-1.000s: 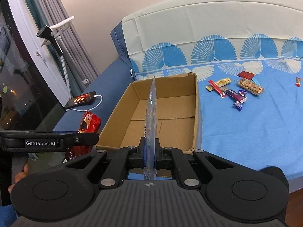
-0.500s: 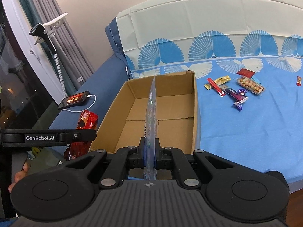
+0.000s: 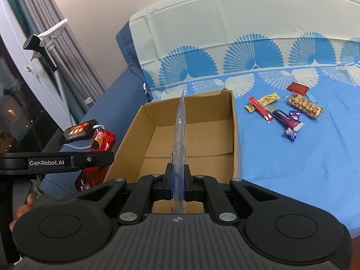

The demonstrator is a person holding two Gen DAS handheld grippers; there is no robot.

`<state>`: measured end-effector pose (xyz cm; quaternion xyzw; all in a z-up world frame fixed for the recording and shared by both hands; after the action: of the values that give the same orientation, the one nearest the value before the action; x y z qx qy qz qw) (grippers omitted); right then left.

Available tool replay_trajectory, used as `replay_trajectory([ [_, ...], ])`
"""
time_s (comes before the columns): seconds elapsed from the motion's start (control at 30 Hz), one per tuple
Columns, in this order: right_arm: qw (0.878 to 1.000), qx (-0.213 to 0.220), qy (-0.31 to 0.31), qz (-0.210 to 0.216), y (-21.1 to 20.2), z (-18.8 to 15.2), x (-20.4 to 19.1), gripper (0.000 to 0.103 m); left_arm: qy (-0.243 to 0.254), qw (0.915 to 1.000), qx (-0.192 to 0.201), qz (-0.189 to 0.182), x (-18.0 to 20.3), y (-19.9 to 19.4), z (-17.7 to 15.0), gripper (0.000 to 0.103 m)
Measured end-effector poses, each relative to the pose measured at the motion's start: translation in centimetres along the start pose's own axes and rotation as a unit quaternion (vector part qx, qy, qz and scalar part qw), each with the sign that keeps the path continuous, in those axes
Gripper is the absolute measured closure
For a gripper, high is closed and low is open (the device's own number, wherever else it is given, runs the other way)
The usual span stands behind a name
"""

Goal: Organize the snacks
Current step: 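Carry the candy bag and red pouch in both tools over the cardboard box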

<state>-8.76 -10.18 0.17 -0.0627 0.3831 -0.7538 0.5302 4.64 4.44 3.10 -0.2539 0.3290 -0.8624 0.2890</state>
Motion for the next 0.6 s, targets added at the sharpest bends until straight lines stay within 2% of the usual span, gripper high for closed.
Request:
replay_trajectory([
  [0.23,1.000,-0.011,0.007,0.000,4.6,1.7,-0.3,0.096,-0.004,0.9997,-0.017,0.017,-1.7,4.3,2.1,0.041],
  [0.6,0.999,-0.040,0.020,-0.007,11.0,2.8,0.3,0.095,-0.008,0.9977,-0.057,0.035,-4.2,10.7,2.8,0.040],
])
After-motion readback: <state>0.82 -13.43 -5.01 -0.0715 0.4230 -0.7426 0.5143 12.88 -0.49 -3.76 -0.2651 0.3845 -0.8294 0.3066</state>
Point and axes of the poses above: each gripper's, at about its wrist camera, not at the fingertips, and y roughly the way its jaws point, x to its right, z to its top, the point moved 9 cm from there along y, roughly the way its jaws point, and after that the axes turned 8 degrees about -z, right-handed, at the moved point
